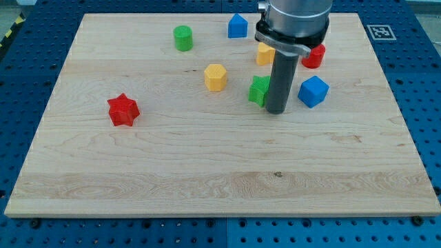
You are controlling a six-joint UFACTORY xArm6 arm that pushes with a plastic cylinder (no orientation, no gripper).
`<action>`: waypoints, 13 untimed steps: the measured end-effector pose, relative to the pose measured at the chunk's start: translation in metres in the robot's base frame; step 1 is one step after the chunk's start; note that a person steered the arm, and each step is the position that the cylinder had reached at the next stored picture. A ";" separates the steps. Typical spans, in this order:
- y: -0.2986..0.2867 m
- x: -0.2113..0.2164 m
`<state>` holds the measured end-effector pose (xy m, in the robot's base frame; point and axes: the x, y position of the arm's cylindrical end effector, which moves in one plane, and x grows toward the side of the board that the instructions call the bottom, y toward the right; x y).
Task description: Push the red star to the bottom right of the green circle
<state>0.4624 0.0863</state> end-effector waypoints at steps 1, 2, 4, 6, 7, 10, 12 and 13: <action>0.000 0.041; 0.000 0.060; -0.039 0.116; -0.166 0.120; -0.232 0.112; -0.285 0.050; -0.277 0.007; -0.270 0.007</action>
<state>0.4697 -0.1835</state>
